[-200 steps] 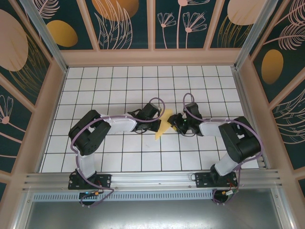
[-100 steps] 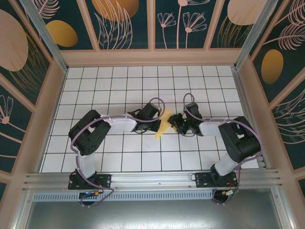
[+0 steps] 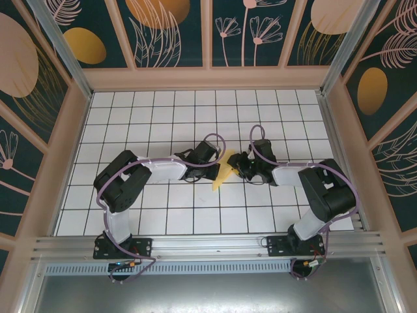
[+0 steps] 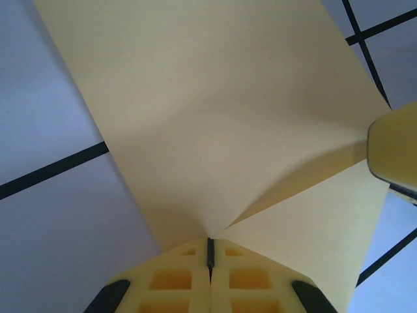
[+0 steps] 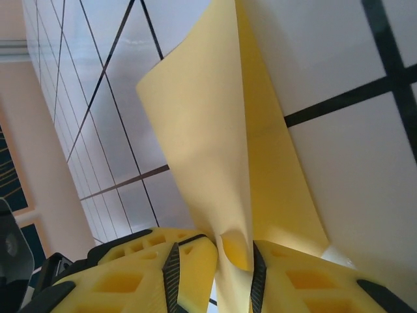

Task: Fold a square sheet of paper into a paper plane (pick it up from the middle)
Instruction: Fourth fold the wing at the center of the table.

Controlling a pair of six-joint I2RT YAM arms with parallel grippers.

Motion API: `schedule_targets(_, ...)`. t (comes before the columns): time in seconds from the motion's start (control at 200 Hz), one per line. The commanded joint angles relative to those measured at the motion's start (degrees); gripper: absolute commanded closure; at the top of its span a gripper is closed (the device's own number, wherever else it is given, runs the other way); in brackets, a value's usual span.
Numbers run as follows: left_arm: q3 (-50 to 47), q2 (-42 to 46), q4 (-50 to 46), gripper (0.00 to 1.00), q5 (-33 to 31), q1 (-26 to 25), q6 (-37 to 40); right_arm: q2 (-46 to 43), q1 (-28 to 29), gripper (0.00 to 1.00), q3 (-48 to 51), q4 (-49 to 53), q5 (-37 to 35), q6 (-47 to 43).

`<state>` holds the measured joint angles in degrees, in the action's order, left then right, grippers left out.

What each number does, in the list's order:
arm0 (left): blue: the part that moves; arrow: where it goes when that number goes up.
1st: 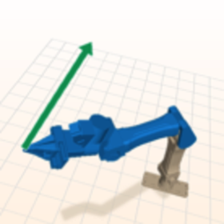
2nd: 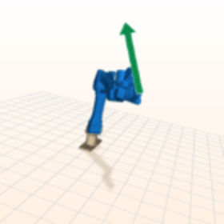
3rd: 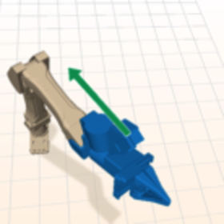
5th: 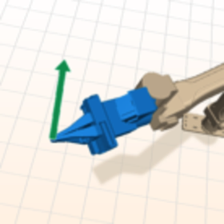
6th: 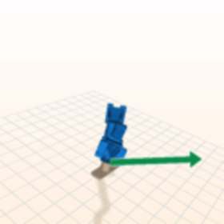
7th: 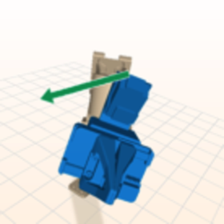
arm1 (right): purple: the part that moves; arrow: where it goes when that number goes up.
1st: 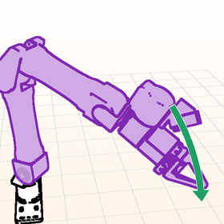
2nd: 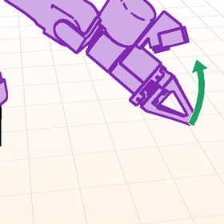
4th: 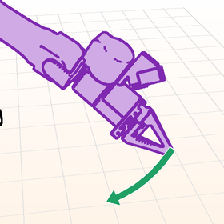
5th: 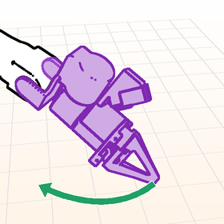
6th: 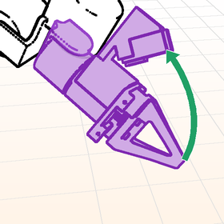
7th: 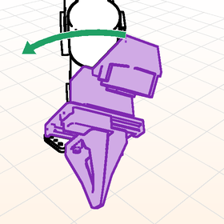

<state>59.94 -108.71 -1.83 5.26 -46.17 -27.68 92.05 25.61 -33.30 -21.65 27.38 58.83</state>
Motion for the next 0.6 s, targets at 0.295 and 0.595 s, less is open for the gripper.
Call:
schedule_targets(0.295, 0.58, 5.07, -1.07, 0.87, -3.8, -0.05, -1.71, 5.19, 1.21, 0.68, -1.72, -3.08, 10.02, -18.49)
schedule_targets(0.595, -7.13, 13.87, 2.15, 0.78, -6.24, -0.06, -3.95, 7.79, 1.49, 0.93, -4.93, -1.18, 10.6, -19.87)
